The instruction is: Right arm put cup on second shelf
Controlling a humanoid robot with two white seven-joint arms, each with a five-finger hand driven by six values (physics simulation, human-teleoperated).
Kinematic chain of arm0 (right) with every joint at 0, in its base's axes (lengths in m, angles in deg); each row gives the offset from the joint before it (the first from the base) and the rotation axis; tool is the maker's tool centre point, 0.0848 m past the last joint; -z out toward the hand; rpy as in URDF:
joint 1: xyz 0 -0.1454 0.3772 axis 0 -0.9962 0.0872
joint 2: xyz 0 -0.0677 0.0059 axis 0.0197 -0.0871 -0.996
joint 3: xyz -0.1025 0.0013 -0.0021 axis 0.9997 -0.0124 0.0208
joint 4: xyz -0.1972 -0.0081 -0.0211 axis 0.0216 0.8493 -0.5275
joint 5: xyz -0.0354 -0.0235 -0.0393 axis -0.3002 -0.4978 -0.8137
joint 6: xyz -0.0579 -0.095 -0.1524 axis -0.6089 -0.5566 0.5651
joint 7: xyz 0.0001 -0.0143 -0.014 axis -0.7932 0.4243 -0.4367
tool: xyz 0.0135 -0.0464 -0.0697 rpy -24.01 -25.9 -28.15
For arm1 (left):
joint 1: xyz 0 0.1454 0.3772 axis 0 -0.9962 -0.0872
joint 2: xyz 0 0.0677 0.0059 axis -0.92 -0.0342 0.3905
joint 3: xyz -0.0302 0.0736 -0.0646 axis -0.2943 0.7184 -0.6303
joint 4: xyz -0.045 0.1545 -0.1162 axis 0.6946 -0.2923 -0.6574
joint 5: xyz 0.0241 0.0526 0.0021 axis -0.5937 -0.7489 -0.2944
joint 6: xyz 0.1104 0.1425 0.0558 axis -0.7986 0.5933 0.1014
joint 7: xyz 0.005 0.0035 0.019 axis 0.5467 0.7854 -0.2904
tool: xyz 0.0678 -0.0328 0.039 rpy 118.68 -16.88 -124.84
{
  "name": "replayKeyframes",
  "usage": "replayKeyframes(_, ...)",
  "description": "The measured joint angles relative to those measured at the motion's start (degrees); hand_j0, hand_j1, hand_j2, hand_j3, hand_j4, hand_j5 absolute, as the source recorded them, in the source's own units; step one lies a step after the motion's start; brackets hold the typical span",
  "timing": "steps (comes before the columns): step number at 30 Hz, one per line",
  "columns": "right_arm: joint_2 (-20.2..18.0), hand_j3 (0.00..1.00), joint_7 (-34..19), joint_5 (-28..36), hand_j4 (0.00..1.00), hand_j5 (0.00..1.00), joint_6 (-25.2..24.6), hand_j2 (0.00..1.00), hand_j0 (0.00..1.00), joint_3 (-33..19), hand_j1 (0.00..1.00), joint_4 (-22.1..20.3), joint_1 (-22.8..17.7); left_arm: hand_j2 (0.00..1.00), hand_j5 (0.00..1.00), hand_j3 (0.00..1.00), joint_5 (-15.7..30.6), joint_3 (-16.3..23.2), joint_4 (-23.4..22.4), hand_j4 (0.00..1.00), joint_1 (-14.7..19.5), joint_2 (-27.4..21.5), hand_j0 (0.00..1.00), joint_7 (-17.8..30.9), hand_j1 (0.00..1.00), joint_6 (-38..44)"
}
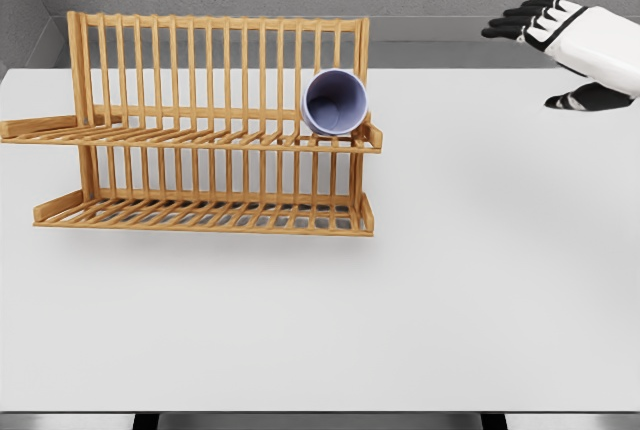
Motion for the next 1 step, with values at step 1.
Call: replayKeyframes(1, 0.2, 1.0, 0.0, 0.0, 1.0, 1.0, 0.0, 1.0, 1.0, -0.4, 1.0, 0.0, -0.1, 1.0, 1.0, 1.0, 0.0, 0.0, 0.0, 1.0, 0.0, 0.0, 1.0, 0.0, 1.0, 0.0)
